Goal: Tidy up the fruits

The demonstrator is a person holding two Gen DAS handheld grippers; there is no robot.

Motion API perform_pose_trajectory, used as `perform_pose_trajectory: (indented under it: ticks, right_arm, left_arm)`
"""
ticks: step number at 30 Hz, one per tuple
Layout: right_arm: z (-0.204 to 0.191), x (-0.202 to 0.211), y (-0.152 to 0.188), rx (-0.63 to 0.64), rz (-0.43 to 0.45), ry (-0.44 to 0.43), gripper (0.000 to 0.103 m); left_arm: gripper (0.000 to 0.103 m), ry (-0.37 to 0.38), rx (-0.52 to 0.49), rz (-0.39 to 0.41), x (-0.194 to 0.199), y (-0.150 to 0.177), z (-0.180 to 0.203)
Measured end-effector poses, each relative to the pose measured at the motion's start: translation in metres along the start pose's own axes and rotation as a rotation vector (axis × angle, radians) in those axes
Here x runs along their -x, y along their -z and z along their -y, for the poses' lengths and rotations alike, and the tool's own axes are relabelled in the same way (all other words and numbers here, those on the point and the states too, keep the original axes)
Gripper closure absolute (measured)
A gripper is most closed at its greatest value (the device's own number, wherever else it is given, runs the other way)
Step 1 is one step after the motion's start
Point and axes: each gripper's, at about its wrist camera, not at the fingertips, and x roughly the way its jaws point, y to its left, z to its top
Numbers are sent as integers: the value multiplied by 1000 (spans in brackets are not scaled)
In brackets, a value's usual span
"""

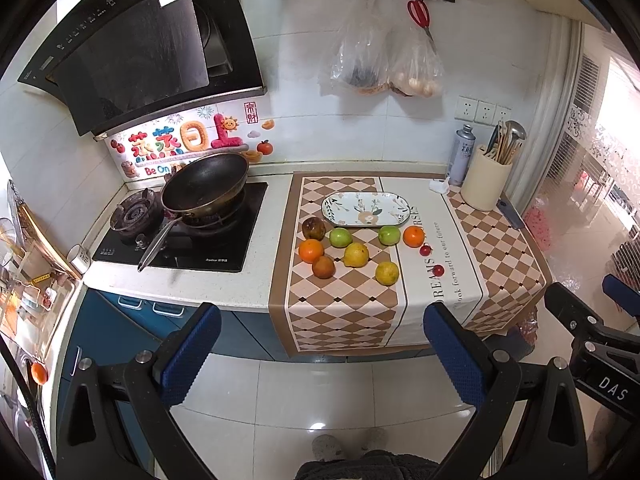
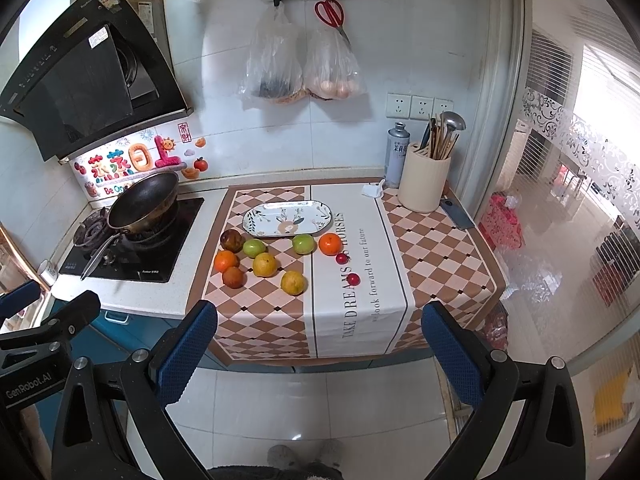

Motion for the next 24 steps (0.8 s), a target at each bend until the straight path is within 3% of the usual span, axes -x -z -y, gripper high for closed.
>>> perform_pose_trajectory:
  ticks: [6,11,18,24]
  right_arm:
    - [13,-2,4,-21,-12,-32,0]
    - [31,-26,7,-73,-19,-121,0]
    - [63,-94,18,-111,-105,-206,0]
    - [70,-162,20,-103,-185,-248,0]
  left_arm:
    - [0,-4,8,-2,-1,-2,3]
    - [0,2,46,3,-17,0,10]
    - [0,-158,76,36,-56,1,15]
    - [0,-252,110,-14,-97,-1,6]
